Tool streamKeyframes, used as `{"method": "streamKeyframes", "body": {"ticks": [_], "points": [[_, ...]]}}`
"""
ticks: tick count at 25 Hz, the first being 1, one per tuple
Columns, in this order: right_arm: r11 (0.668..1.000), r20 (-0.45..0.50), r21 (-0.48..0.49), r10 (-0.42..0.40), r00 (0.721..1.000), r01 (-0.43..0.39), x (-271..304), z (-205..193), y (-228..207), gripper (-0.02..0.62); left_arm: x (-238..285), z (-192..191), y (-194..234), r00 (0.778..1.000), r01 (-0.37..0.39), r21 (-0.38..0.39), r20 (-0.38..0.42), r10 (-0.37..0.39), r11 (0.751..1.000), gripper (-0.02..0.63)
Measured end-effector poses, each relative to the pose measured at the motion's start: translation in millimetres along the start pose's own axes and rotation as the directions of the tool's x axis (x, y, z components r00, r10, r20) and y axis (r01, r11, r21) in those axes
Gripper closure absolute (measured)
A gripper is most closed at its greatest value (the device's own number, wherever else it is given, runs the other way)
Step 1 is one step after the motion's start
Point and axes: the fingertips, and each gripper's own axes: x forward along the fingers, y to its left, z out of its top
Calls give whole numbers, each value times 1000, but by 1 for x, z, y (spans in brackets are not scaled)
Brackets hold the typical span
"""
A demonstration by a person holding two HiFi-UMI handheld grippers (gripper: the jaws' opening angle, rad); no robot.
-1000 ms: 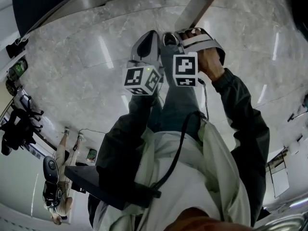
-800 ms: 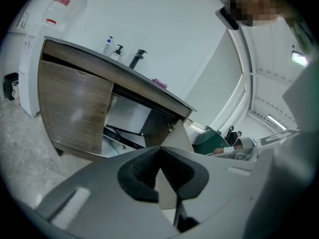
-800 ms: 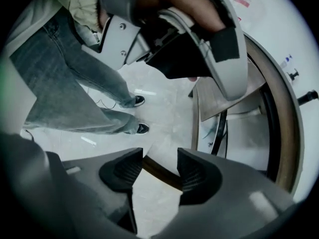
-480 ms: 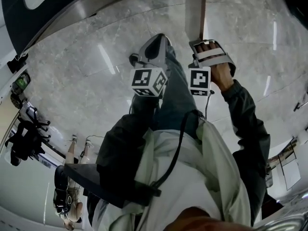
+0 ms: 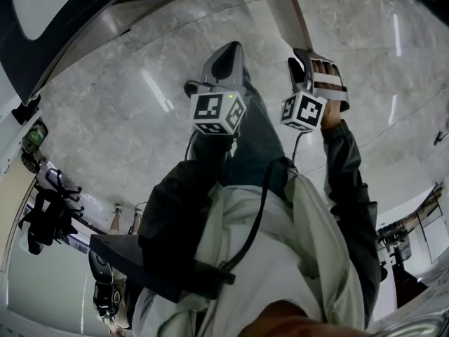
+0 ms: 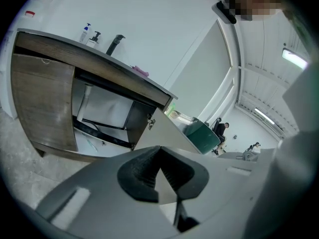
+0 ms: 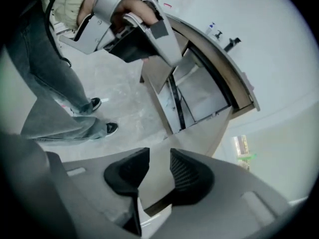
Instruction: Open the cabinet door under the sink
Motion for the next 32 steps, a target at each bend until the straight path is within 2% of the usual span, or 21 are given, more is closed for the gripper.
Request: {"method": "streamKeyframes", "body": {"ticks": [3, 7, 10, 12, 15, 17, 23, 27, 29, 32], "points": [[990, 12, 102, -101, 995, 99, -7, 1, -7, 476, 8, -5, -12, 1000, 16, 25, -9, -16, 1000, 600], [927, 91, 337, -203, 975, 162, -34, 19, -15, 564, 7, -8, -20, 999, 29, 42, -17, -29, 999, 600], [867, 161, 483, -228, 960, 125, -52, 31, -14, 584, -5, -8, -26, 999, 33, 46, -22, -32, 998, 600], [813, 219, 576, -247, 944, 79, -61, 39, -11, 588, -22, -6, -29, 999, 35, 52, -25, -34, 998, 600], [731, 327, 682, -296, 898, -7, -75, 58, -8, 592, -58, -1, -24, 999, 31, 46, -16, -30, 998, 600], [694, 368, 718, -311, 876, -55, -87, 72, -6, 592, -86, 4, -18, 1000, 23, 42, -3, -22, 999, 600], [596, 410, 790, -340, 846, -143, -139, 108, 16, 594, -181, 22, 2, 997, -44, 49, 60, 41, 998, 600], [523, 469, 820, -380, 797, -233, -177, 131, 23, 594, -231, 29, 4, 992, -83, 48, 102, 78, 995, 600], [501, 497, 821, -389, 776, -274, -193, 137, 26, 594, -248, 30, 0, 991, -88, 67, 109, 81, 994, 600], [500, 523, 812, -393, 757, -302, -209, 147, 27, 594, -263, 43, -1, 988, -81, 95, 137, 68, 992, 600]]}}
